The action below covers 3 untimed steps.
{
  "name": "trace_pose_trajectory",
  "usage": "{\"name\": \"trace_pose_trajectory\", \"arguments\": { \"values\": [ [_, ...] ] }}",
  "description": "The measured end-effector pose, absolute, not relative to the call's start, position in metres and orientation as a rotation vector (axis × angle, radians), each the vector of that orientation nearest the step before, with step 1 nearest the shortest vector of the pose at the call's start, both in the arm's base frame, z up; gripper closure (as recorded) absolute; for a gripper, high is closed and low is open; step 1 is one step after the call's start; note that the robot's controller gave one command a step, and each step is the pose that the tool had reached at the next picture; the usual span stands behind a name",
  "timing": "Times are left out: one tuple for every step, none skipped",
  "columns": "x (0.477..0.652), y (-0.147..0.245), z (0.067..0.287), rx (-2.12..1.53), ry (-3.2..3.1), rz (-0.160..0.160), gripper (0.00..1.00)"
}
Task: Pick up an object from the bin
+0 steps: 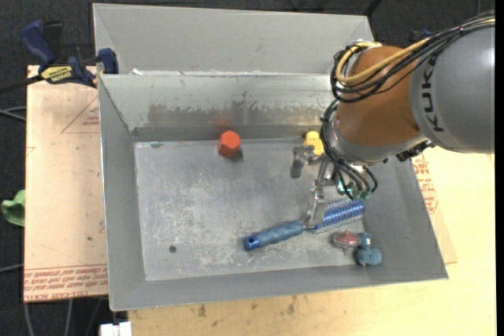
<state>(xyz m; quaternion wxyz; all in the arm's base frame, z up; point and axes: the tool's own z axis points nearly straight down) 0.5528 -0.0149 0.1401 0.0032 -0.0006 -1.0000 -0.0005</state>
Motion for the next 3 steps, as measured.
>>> {"name": "trace_pose_trajectory", "arguments": {
  "values": [
    [0.515,-0.013,0.065,-0.102,-3.131,-0.003,0.00],
    [0.519,-0.013,0.070,-0.101,-3.140,-0.002,1.00],
    [0.495,-0.082,0.200,-0.161,-3.146,0.002,1.00]
  ]
}}
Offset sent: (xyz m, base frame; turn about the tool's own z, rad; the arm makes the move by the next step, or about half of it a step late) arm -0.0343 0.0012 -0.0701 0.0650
